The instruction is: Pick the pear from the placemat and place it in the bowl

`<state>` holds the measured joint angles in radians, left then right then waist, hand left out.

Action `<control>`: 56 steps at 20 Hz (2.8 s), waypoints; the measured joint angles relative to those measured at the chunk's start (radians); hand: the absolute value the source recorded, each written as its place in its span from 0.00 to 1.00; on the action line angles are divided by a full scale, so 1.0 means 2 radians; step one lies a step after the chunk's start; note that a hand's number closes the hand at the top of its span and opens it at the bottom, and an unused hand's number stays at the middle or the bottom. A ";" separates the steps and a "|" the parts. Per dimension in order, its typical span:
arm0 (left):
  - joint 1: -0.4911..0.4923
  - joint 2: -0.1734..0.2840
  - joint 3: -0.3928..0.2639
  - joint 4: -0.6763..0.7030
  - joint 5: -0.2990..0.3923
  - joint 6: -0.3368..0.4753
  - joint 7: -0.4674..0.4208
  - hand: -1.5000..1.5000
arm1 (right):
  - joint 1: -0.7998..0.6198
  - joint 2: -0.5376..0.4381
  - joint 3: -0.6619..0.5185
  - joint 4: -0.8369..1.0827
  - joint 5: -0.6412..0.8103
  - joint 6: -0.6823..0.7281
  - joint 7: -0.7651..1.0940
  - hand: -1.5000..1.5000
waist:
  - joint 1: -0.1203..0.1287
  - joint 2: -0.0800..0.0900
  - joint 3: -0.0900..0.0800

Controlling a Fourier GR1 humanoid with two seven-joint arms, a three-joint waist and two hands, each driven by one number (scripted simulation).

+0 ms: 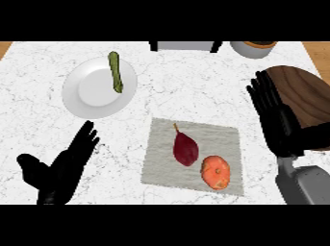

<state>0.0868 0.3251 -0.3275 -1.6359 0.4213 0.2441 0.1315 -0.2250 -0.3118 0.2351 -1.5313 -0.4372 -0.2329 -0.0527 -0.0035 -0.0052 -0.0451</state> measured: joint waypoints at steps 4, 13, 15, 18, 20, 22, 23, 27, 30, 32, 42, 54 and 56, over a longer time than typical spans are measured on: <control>-0.028 0.007 0.011 -0.001 -0.019 0.002 -0.016 0.50 | -0.015 0.002 0.056 0.006 0.019 0.027 0.038 1.00 | 0.006 0.002 0.014; -0.091 0.010 0.014 0.013 -0.084 0.030 -0.043 0.50 | 0.014 0.075 0.134 0.040 0.134 -0.087 0.004 0.00 | -0.002 0.002 0.021; -0.106 0.005 0.016 0.024 -0.091 0.033 -0.040 0.50 | 0.035 0.098 0.137 0.035 0.140 -0.104 -0.034 0.00 | -0.003 0.002 0.022; -0.112 -0.009 0.017 0.042 -0.103 0.031 -0.048 0.50 | 0.060 0.101 0.143 -0.003 0.165 -0.127 -0.048 0.00 | -0.002 0.002 0.022; -0.110 -0.012 0.023 0.048 -0.105 0.025 -0.057 0.50 | 0.056 0.088 0.136 -0.034 0.184 -0.140 -0.020 0.00 | -0.002 0.002 0.022; -0.116 -0.018 0.022 0.052 -0.111 0.027 -0.055 0.50 | 0.039 0.068 0.128 -0.055 0.204 -0.145 0.028 0.00 | -0.001 0.002 0.022; -0.120 -0.020 0.024 0.059 -0.112 0.026 -0.056 0.50 | 0.030 0.058 0.126 -0.062 0.216 -0.149 0.057 0.00 | -0.002 0.002 0.022; -0.126 -0.029 0.025 0.063 -0.121 0.028 -0.052 0.50 | -0.009 0.021 0.113 -0.088 0.240 -0.130 0.170 0.00 | 0.000 0.002 0.022; -0.130 -0.028 0.032 0.067 -0.120 0.019 -0.053 0.50 | -0.038 0.009 0.105 -0.099 0.238 -0.103 0.246 0.00 | 0.001 0.002 0.022; -0.135 -0.028 0.035 0.067 -0.121 0.014 -0.049 0.50 | -0.064 0.008 0.100 -0.093 0.231 -0.083 0.293 0.00 | 0.002 0.002 0.022; -0.127 -0.041 0.046 0.078 -0.132 -0.001 -0.063 0.50 | -0.094 0.015 0.105 -0.027 0.206 0.021 0.381 0.00 | 0.004 0.003 0.022; -0.119 -0.068 0.068 0.059 -0.167 -0.016 -0.042 0.50 | -0.041 0.068 0.063 0.001 0.226 0.083 0.319 0.00 | 0.002 0.003 0.023; -0.119 -0.070 0.072 0.055 -0.171 -0.017 -0.037 0.50 | -0.035 0.075 0.050 0.003 0.221 0.090 0.302 0.00 | 0.002 0.002 0.023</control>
<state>-0.1515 0.1842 -0.1828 -1.5252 0.0789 0.2091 0.0582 -0.2953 -0.1617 0.3353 -1.5248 0.0046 -0.0525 0.5523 0.0014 -0.0002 0.0001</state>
